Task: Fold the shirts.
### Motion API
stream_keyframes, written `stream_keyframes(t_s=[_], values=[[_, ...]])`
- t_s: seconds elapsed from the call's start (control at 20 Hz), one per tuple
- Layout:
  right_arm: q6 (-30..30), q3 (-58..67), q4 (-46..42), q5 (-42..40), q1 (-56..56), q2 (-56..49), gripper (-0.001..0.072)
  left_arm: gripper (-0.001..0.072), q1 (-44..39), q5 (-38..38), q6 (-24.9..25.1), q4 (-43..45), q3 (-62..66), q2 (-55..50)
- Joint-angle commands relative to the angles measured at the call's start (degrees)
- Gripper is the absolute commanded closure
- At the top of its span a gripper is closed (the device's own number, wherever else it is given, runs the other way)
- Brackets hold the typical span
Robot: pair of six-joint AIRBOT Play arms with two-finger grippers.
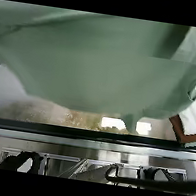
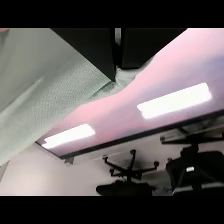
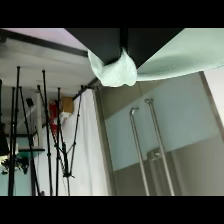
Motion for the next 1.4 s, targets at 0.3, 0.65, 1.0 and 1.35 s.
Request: stream_keyframes(t_s=[0.3, 0.65, 1.0, 1.35], values=[[-7.2, -16.2, -18.7, -13.7, 22.6, -23.7, 0.0687, 0.0696, -1.2, 9.2, 9.0, -3.6, -20.0, -25.6], [-7.3, -16.1, -15.6, -25.4, 24.1, -41.2, 0.0675, 0.0690, -1.2, 10.2, 7.6, -3.9, -3.6, -53.4], [-2.6, -16.1, -21.1, -11.8, 16.8, -36.8, 0.0404, 0.0006, 4.2, -9.2, -1.2, -3.6, 12.3, -61.3], [14.1, -25.3, -42.7, 11.3, 5.4, -28.3, 0.0405, 0.0006, 13.3, -20.9, -3.5, 9.3, -14.1, -48.8]])
